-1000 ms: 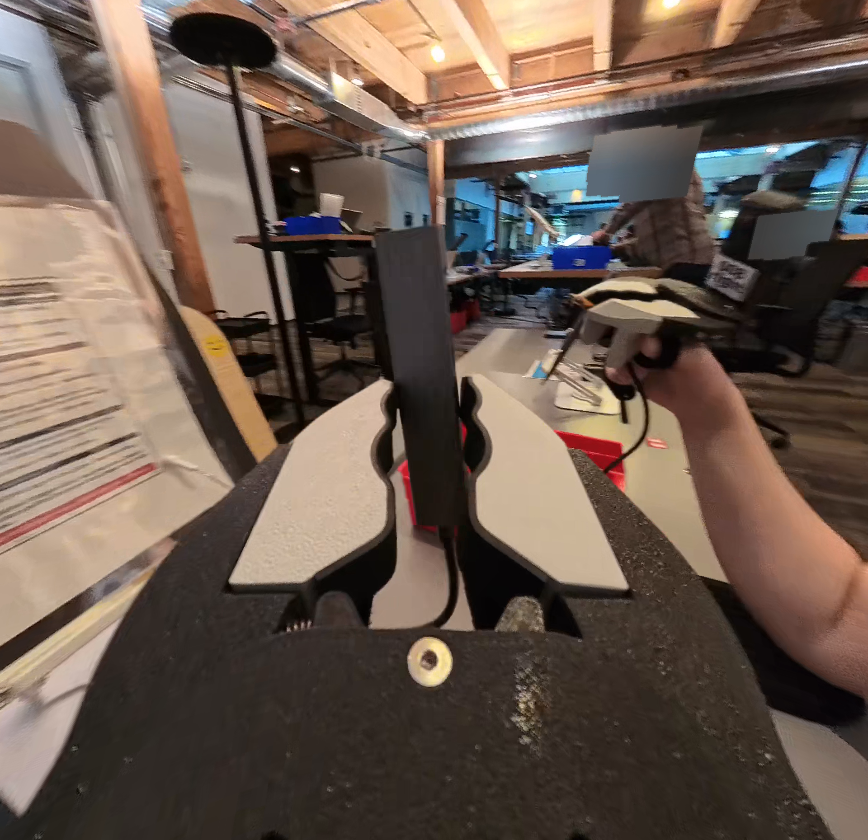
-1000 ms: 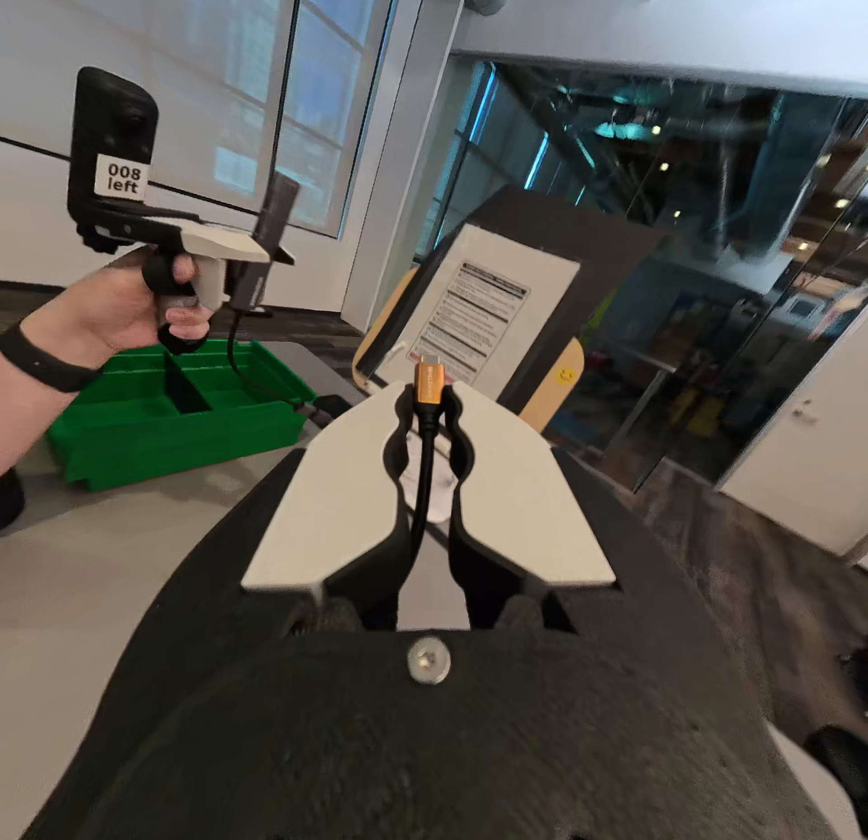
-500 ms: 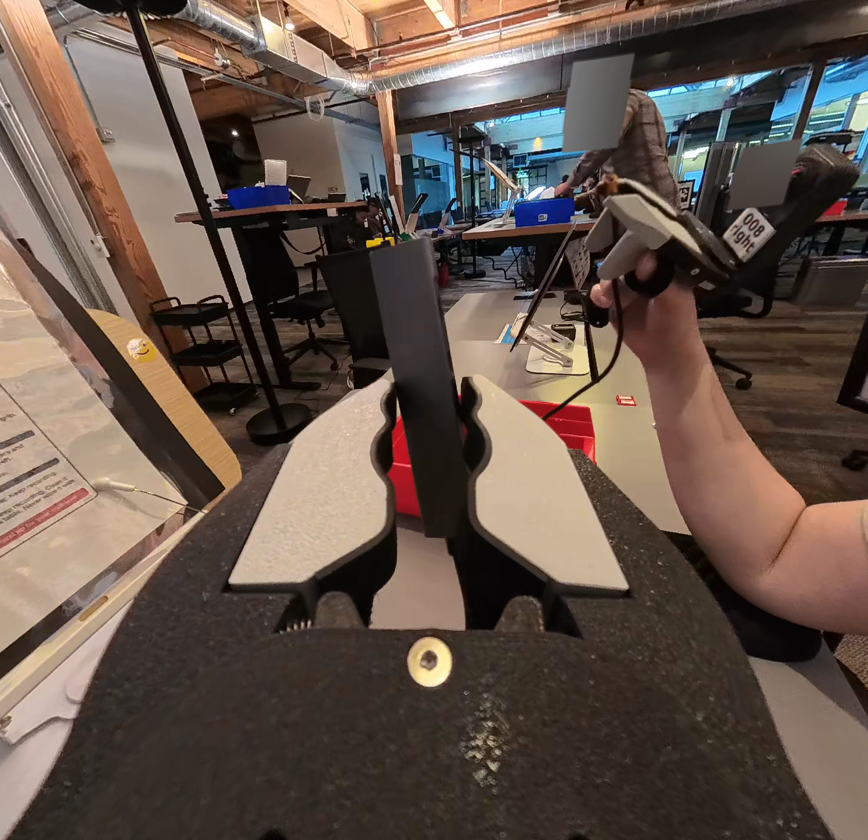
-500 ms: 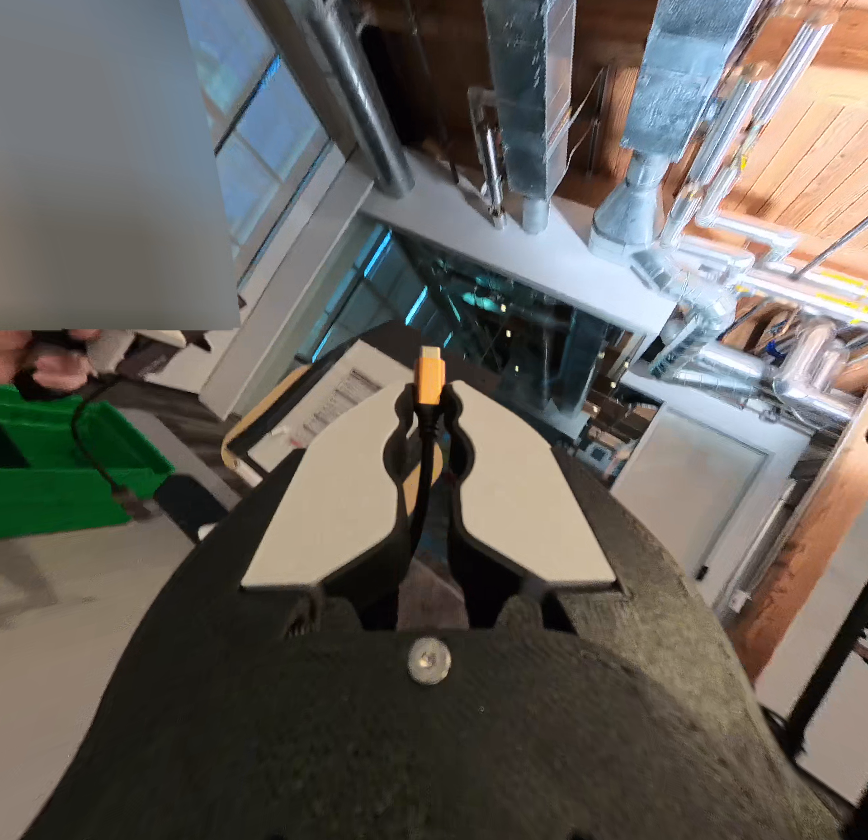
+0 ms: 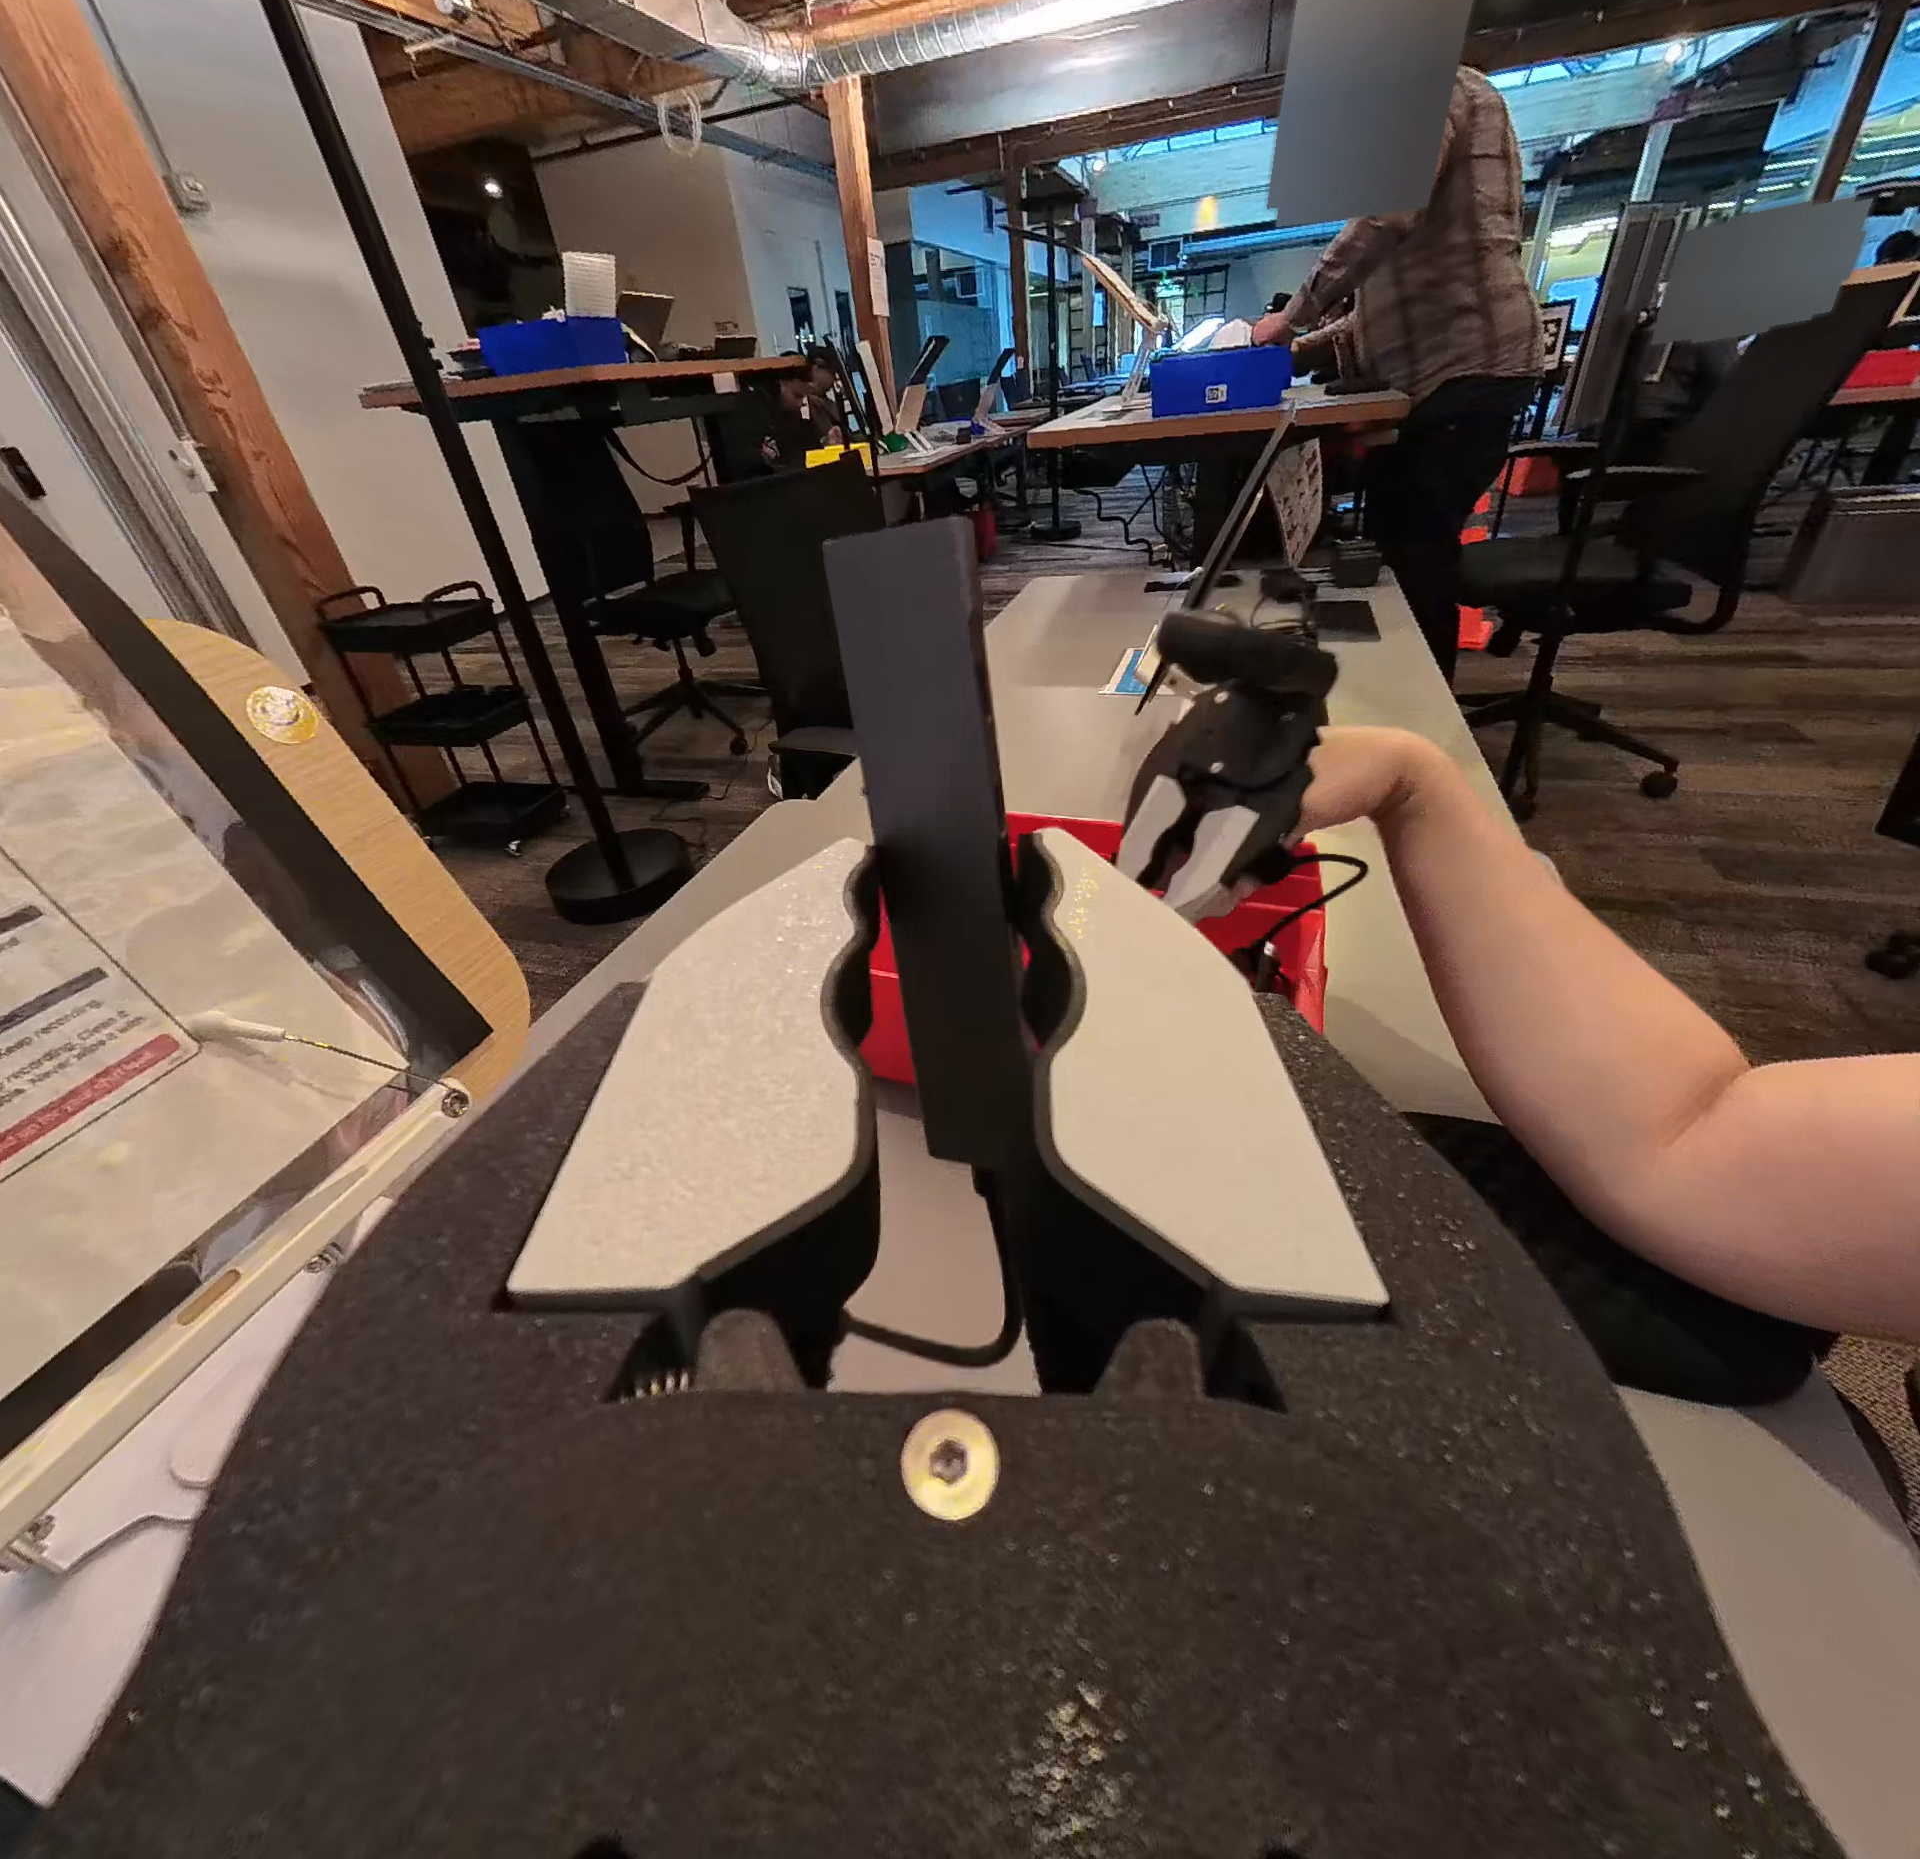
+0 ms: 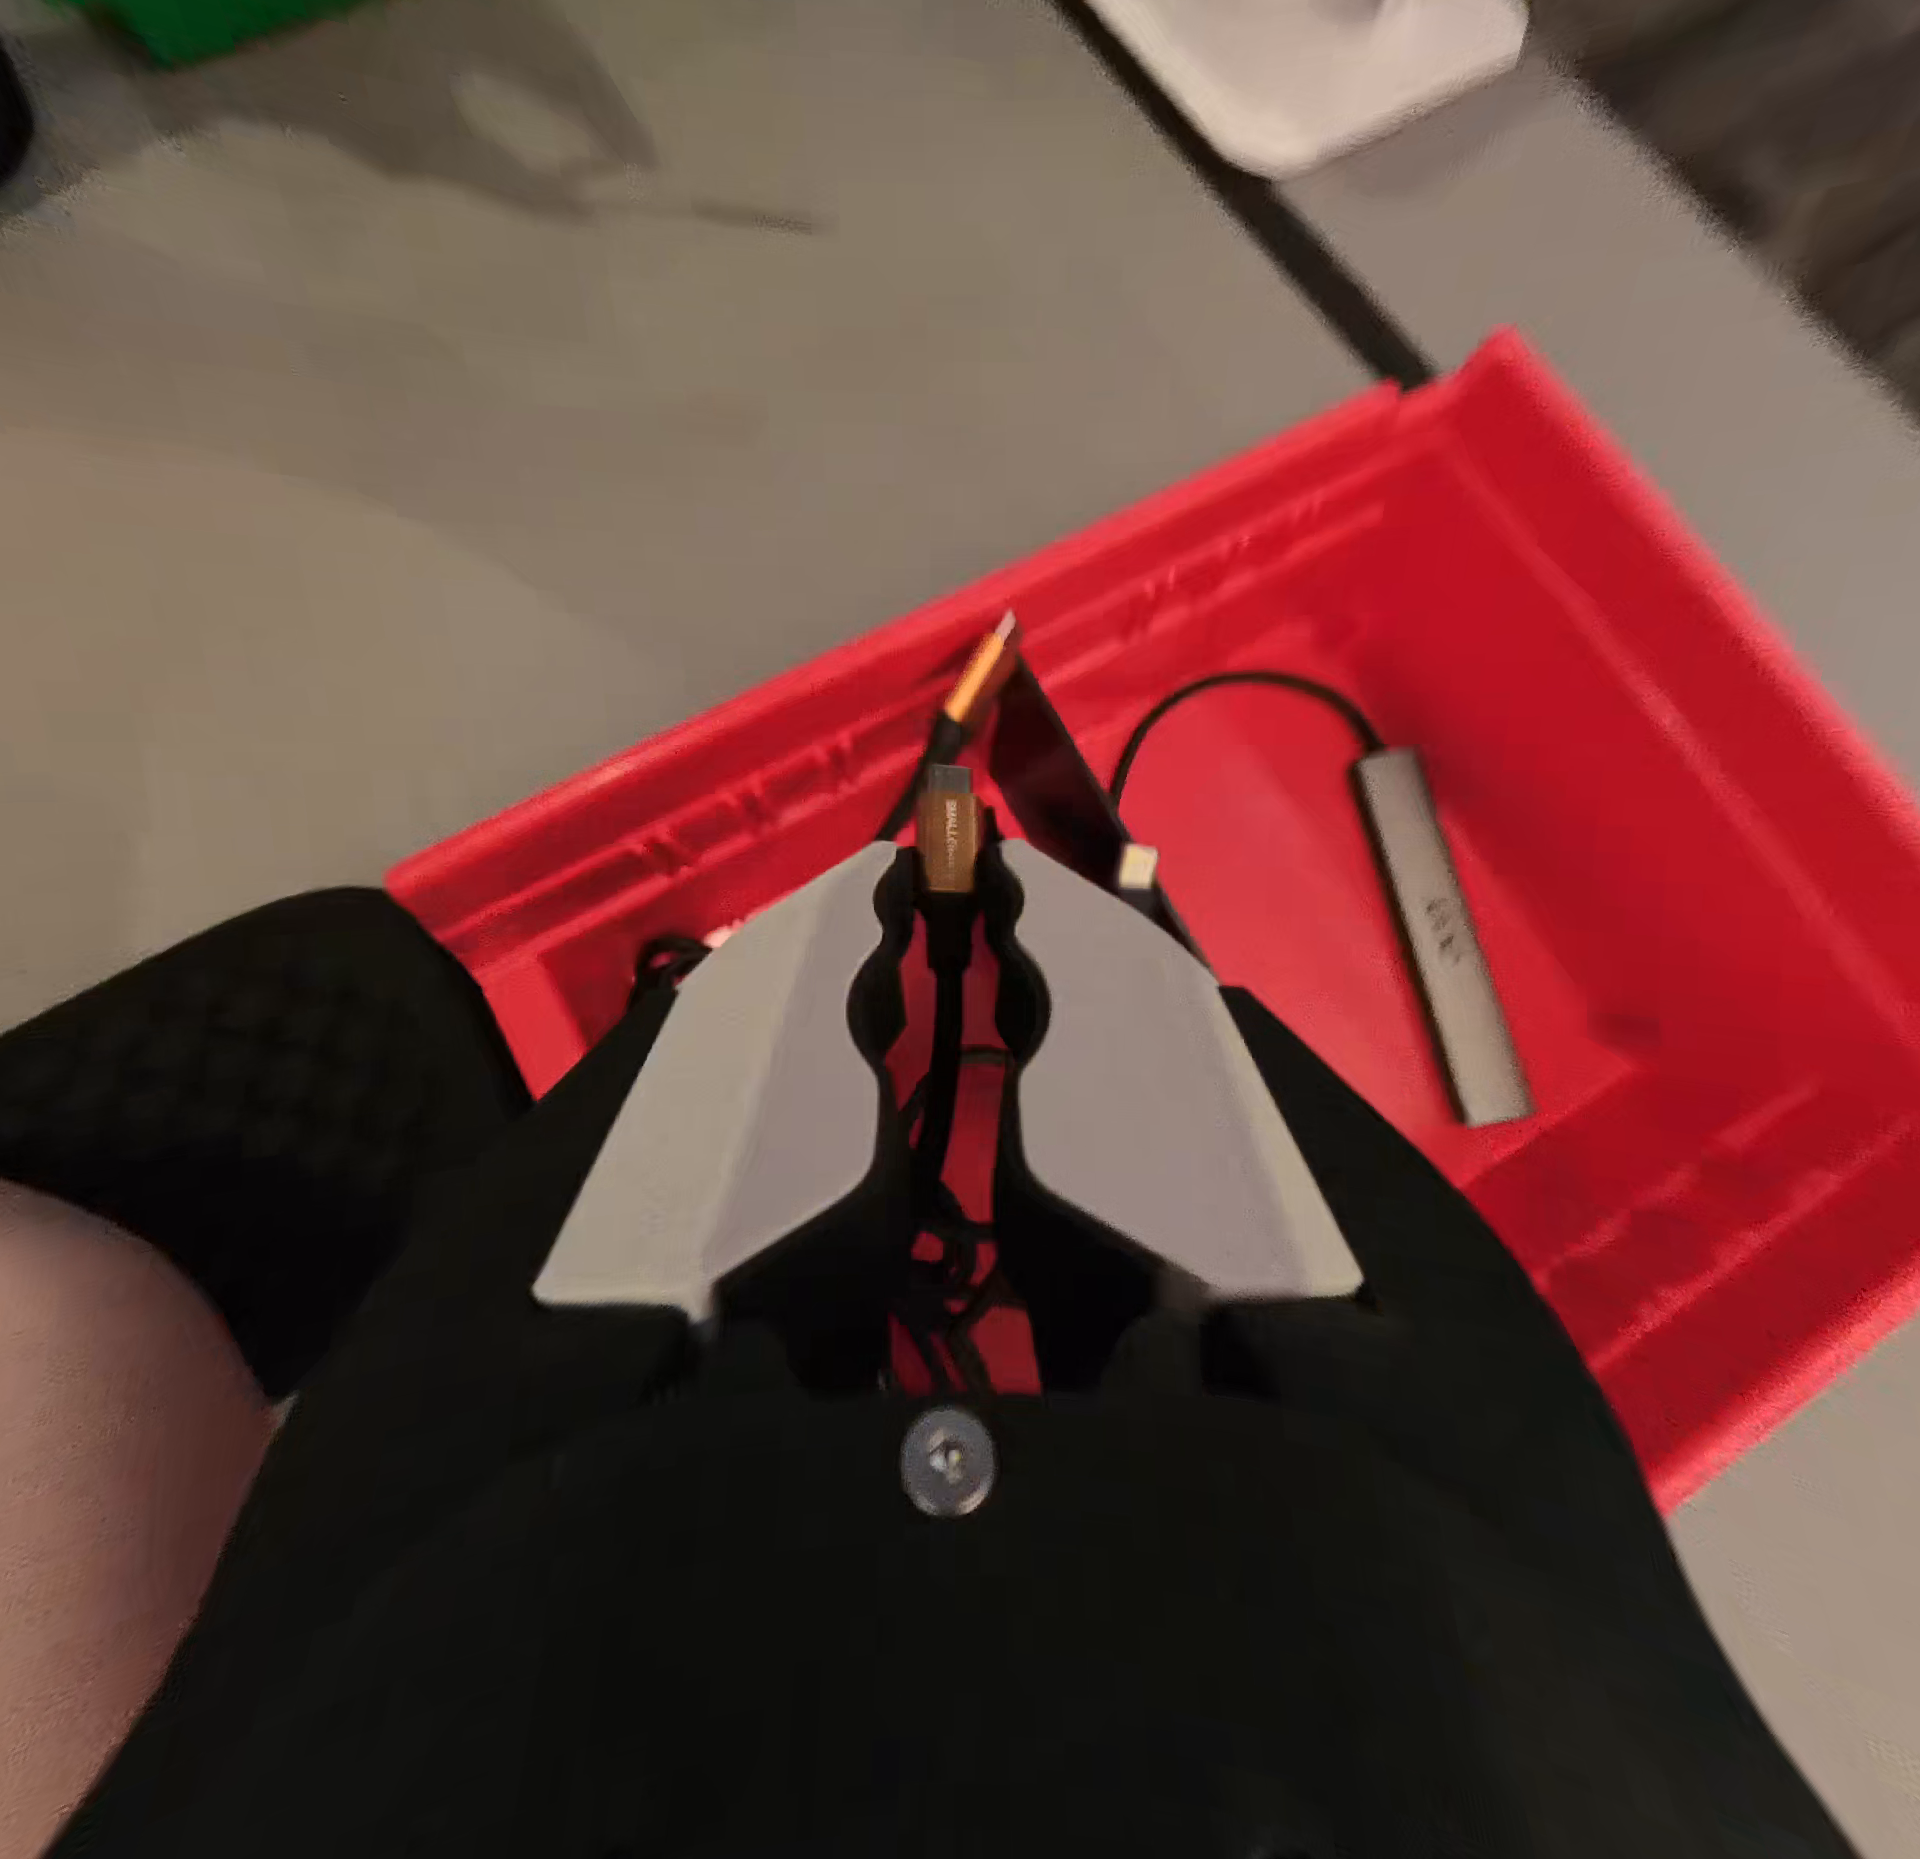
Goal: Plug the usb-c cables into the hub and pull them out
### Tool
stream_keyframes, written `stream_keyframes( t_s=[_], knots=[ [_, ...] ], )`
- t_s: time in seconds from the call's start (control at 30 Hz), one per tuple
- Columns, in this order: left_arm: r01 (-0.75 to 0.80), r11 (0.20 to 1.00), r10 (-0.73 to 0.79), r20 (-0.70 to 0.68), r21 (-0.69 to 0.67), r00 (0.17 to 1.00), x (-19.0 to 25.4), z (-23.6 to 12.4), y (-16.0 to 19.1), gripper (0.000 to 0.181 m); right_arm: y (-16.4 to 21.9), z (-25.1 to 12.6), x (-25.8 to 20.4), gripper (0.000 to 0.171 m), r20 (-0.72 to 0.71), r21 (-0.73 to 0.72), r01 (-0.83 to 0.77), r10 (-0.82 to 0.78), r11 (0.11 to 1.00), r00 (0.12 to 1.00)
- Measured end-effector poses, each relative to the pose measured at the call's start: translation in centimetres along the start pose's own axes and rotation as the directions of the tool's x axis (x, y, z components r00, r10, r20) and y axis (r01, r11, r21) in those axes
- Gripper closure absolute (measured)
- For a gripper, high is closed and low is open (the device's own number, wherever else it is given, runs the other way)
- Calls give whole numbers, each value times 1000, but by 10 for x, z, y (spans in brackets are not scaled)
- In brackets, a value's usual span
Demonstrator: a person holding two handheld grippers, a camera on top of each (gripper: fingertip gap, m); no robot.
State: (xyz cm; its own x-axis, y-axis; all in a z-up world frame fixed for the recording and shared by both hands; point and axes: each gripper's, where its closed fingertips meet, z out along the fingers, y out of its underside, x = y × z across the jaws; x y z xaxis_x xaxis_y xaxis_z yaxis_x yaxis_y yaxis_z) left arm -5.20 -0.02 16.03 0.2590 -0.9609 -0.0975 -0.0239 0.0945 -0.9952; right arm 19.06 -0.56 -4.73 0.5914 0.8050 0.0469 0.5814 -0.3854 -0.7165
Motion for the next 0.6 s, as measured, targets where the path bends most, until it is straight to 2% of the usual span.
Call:
stream_keyframes(
  t_s=[0.1,0.2,0.23,0.3,0.43,0.6],
  knots=[
    [1,1000,-1,2,-6,1000,0,1,1,157,16,15,9,157,10,-69,-58,59,996,998],
    [6,1000,-6,-1,-19,1000,0,3,4,157,-5,19,8,155,19,6,-30,30,1000,999],
    [6,1000,-6,1,-20,1000,0,4,4,157,-12,19,7,143,8,27,-20,20,999,1000],
    [7,1000,-8,-9,-25,1000,2,5,5,157,-18,15,11,136,-57,18,26,-25,1000,998],
    [-1,999,1,-9,-44,1000,3,8,9,157,-41,-12,35,134,-310,70,146,-118,987,943],
    [-10,998,9,-8,-61,1000,3,9,11,157,-78,-47,3,135,-352,132,233,-174,964,920]
  ],
)
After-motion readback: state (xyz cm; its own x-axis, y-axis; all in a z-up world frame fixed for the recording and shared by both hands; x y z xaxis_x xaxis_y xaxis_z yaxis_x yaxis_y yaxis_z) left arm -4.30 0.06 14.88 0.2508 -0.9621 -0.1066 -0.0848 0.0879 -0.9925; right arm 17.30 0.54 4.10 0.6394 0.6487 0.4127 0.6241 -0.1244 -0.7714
